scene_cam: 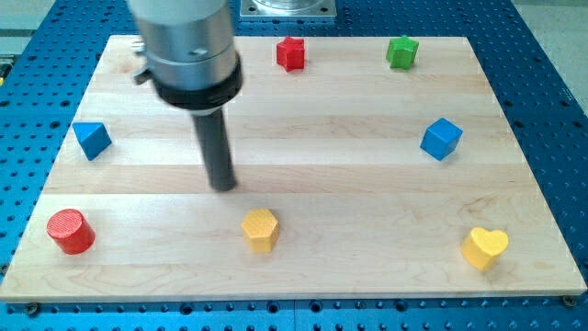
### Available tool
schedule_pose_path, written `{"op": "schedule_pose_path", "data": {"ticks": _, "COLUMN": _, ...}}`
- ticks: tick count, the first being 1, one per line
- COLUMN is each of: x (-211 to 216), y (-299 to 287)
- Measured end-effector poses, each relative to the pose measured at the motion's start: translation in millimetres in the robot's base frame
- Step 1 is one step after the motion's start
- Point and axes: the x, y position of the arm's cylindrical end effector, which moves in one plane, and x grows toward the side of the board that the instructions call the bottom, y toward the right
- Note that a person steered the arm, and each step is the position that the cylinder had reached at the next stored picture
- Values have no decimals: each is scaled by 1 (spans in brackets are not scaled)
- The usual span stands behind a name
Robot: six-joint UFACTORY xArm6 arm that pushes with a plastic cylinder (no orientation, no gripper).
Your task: Push green star into red star
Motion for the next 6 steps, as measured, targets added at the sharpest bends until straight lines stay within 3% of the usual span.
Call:
{"op": "schedule_pose_path", "data": {"ticks": 3, "x": -122, "y": 178}}
{"op": "schedule_pose_path", "data": {"ticks": 5, "x": -197, "y": 339}}
{"op": "schedule_pose_path", "data": {"ticks": 6, "x": -235, "y": 339}}
